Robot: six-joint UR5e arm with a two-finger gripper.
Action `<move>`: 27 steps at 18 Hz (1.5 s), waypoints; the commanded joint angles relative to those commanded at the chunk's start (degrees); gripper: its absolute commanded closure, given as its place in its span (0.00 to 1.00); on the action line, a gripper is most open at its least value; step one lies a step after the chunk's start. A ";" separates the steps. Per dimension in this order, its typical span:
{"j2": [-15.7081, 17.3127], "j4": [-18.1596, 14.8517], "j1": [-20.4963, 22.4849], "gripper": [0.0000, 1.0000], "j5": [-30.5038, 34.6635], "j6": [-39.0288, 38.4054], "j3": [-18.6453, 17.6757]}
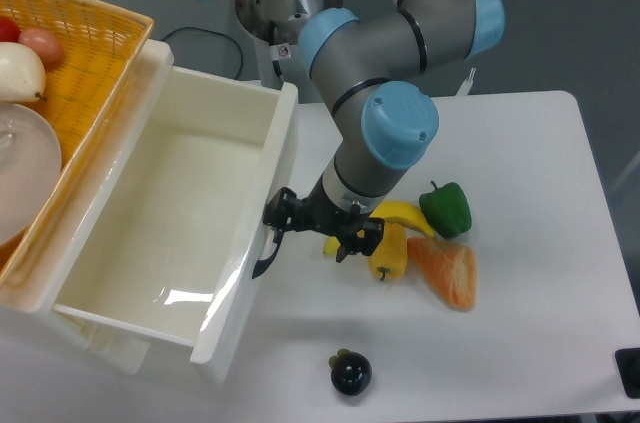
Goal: Slide the top white drawer open
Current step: 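Continue pulling the drawer fully open toward the vegetables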
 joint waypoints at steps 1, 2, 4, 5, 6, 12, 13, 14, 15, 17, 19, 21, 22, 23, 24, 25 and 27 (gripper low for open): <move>0.00 0.00 0.00 0.00 0.00 0.00 0.00; 0.00 -0.09 -0.09 0.00 0.00 0.00 0.00; 0.00 -0.18 0.00 0.00 -0.52 -0.17 0.00; 0.00 -0.18 0.00 0.00 -0.96 -0.26 0.00; 0.09 -0.26 0.09 0.00 -1.23 -0.35 0.00; 0.17 -1.23 1.67 0.00 -3.51 -0.35 0.00; 0.26 -1.32 2.10 0.00 -4.13 -0.35 0.00; 0.35 -1.41 2.54 0.00 -4.48 -0.35 0.00; 0.35 -1.58 2.64 0.00 -4.57 -0.26 0.00; 0.44 -1.67 2.72 0.00 -4.57 -0.26 0.00; 0.44 -1.93 2.72 0.00 -4.66 -0.26 0.00; 0.44 -2.46 2.72 0.00 -5.01 -0.26 0.00; 0.35 -2.55 2.72 0.00 -5.18 -0.26 0.00; 0.35 -2.55 2.72 0.00 -5.19 -0.26 -0.09; 0.35 -2.55 2.72 0.00 -5.19 -0.26 -0.09; 0.35 -2.55 2.90 0.00 -5.10 -0.26 0.00; 0.53 -2.37 3.16 0.00 -4.92 0.09 0.00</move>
